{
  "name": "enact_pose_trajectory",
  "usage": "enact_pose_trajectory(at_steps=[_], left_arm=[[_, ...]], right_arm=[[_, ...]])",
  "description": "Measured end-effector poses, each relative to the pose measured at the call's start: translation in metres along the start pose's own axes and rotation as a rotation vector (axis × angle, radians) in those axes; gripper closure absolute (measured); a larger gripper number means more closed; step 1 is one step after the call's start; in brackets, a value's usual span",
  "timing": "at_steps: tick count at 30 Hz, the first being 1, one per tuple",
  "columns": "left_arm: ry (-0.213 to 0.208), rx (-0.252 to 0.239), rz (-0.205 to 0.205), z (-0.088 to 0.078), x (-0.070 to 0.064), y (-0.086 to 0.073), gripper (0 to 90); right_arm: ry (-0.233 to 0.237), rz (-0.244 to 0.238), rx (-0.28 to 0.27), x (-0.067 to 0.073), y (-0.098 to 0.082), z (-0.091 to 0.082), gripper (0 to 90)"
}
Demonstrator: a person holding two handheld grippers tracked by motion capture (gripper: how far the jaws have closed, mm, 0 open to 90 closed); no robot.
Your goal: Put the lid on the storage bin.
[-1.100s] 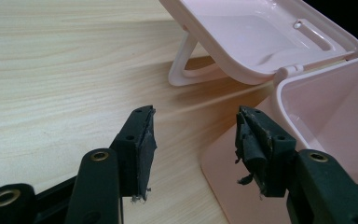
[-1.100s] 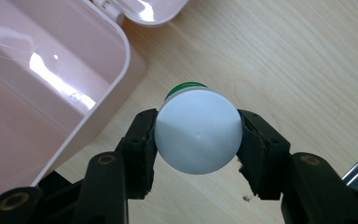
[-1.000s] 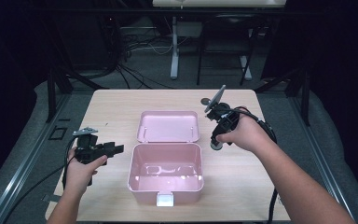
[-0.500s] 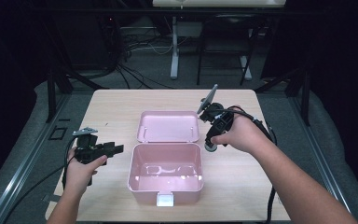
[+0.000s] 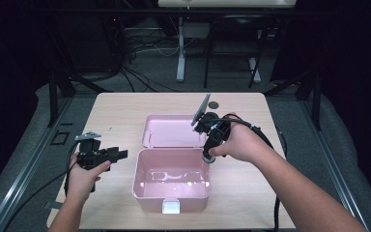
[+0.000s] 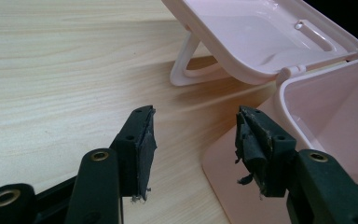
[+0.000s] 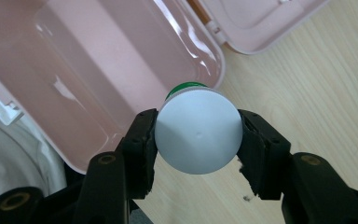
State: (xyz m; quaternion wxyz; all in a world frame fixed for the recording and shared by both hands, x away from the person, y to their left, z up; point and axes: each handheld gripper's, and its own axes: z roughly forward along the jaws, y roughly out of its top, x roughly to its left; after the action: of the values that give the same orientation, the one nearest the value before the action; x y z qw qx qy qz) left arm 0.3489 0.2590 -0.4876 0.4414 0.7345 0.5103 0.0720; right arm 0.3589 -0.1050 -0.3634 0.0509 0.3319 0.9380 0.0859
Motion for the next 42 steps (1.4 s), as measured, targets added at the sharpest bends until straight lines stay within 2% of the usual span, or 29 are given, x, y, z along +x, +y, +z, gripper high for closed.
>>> enact_pose_trajectory(at_steps=[2,12,20,27,33,39,40,42], left_arm=[[-0.002,-0.001,-0.002,0.000,0.000,0.000,47.5],[-0.004,0.001,-0.003,0.001,0.001,0.000,47.5],[-0.005,0.001,-0.006,0.001,0.001,0.000,47.5],[-0.004,0.003,-0.007,0.001,0.002,-0.001,47.5],[-0.005,0.004,-0.009,0.002,0.002,-0.001,47.5],[-0.003,0.004,-0.011,0.002,0.003,-0.001,47.5],[-0.003,0.004,-0.011,0.002,0.003,-0.001,47.5],[-0.004,0.004,-0.010,0.002,0.003,-0.001,47.5]], right_arm=[[0.008,-0.034,0.005,0.004,0.002,0.000,50.3],[0.030,-0.141,0.018,0.018,0.008,0.007,50.2],[0.045,-0.185,0.024,0.024,0.012,0.015,50.3],[0.038,-0.234,0.030,0.029,0.014,0.022,50.3],[0.055,-0.260,0.047,0.033,0.014,0.027,50.3],[0.068,-0.305,0.052,0.037,0.015,0.035,50.3],[0.071,-0.331,0.062,0.038,0.016,0.038,50.3],[0.076,-0.338,0.064,0.039,0.016,0.040,50.3]])
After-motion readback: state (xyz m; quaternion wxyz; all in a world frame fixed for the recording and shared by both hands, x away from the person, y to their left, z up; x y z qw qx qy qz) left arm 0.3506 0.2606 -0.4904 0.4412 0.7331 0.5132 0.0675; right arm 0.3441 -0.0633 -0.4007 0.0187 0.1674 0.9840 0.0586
